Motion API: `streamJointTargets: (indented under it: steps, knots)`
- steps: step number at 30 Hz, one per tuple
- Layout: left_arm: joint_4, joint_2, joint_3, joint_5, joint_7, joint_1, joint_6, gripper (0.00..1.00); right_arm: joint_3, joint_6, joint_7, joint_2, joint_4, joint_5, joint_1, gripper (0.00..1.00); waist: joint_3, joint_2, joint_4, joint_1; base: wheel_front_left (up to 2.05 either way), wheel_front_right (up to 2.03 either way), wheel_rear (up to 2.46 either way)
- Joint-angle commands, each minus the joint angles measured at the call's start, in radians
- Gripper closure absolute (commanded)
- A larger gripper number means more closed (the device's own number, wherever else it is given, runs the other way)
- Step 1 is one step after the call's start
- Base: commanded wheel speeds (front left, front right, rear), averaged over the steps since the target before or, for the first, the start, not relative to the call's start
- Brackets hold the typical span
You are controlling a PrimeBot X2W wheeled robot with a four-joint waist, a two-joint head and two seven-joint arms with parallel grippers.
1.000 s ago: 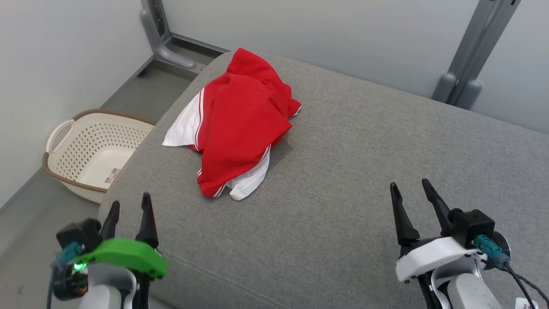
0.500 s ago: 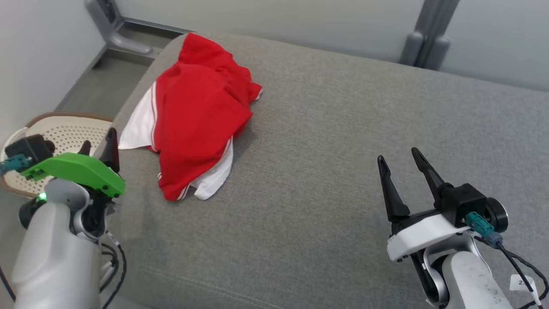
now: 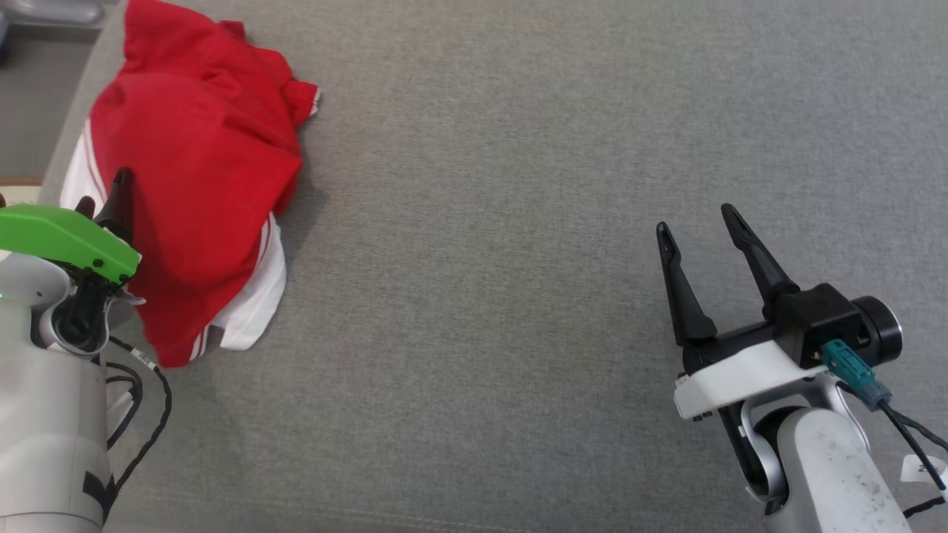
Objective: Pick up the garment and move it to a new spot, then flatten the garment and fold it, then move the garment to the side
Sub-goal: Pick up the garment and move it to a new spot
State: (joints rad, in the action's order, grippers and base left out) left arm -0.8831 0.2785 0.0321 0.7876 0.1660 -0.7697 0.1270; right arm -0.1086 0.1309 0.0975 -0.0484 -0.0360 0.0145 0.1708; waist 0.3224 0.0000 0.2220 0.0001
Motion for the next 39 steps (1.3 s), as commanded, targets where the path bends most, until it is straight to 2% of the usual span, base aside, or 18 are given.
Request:
streamJointTargets:
  steps: [1, 6, 7, 8, 9, 10, 15, 20, 28, 32, 39]
  knots:
    - [-0.012, 0.014, -0.001, 0.009, 0.012, -0.021, 0.003, 0.00, 0.003, 0.000, -0.003, -0.003, -0.008, -0.004, 0.011, 0.00, 0.081, 0.0000, -0.083, -0.0001, 0.00, 0.00, 0.00]
    - [-0.052, 0.029, -0.002, 0.036, 0.059, -0.030, 0.004, 0.00, 0.004, 0.000, -0.001, -0.003, -0.009, 0.005, 0.010, 0.00, 0.074, 0.0000, -0.094, -0.0001, 0.00, 0.00, 0.00]
    - [-0.059, 0.030, -0.002, 0.041, 0.071, -0.032, 0.004, 0.11, 0.004, 0.000, 0.001, -0.003, -0.007, 0.008, 0.009, 0.00, 0.070, 0.0000, -0.094, -0.0001, 0.00, 0.00, 0.00]
    - [-0.066, 0.031, -0.006, 0.042, 0.084, -0.032, 0.004, 0.55, 0.004, 0.000, 0.004, -0.003, -0.003, 0.011, 0.007, 0.00, 0.062, 0.0000, -0.093, -0.0001, 0.00, 0.00, 0.00]
    - [-0.070, 0.033, -0.011, 0.039, 0.093, -0.032, 0.004, 0.82, 0.002, 0.000, 0.006, -0.003, 0.002, 0.014, 0.005, 0.00, 0.055, 0.0000, -0.092, -0.0001, 0.00, 0.00, 0.00]
    - [-0.073, 0.037, -0.015, 0.036, 0.103, -0.031, 0.004, 1.00, -0.001, 0.000, 0.009, -0.003, 0.007, 0.017, 0.001, 0.00, 0.045, 0.0000, -0.090, -0.0001, 0.00, 0.00, 0.00]
    - [-0.062, 0.051, -0.034, 0.028, 0.122, -0.011, 0.004, 1.00, -0.020, 0.000, 0.026, -0.003, 0.043, 0.045, -0.010, 0.00, -0.015, 0.0000, -0.083, -0.0001, 0.00, 0.00, 0.00]
    - [-0.003, 0.104, -0.058, -0.009, 0.088, -0.009, 0.004, 1.00, -0.040, 0.000, 0.056, -0.003, 0.092, 0.082, -0.024, 0.00, -0.106, 0.0000, -0.085, -0.0001, 0.00, 0.00, 0.00]
    - [0.174, 0.158, -0.101, -0.059, 0.098, -0.079, 0.000, 1.00, -0.051, 0.000, 0.103, -0.003, 0.165, 0.146, -0.054, 0.00, -0.254, 0.0000, -0.113, -0.0001, 0.00, 0.00, 0.00]
    - [0.288, 0.132, -0.117, -0.063, 0.104, -0.115, -0.014, 1.00, -0.044, 0.000, 0.115, -0.003, 0.188, 0.159, -0.072, 0.00, -0.302, 0.0000, -0.144, -0.0001, 0.00, 0.00, 0.00]
    - [0.472, 0.040, -0.181, -0.081, 0.114, -0.133, -0.044, 1.00, -0.034, 0.000, 0.116, -0.004, 0.201, 0.158, -0.090, 0.00, -0.347, 0.0000, -0.238, -0.0001, 0.00, 0.00, 0.00]
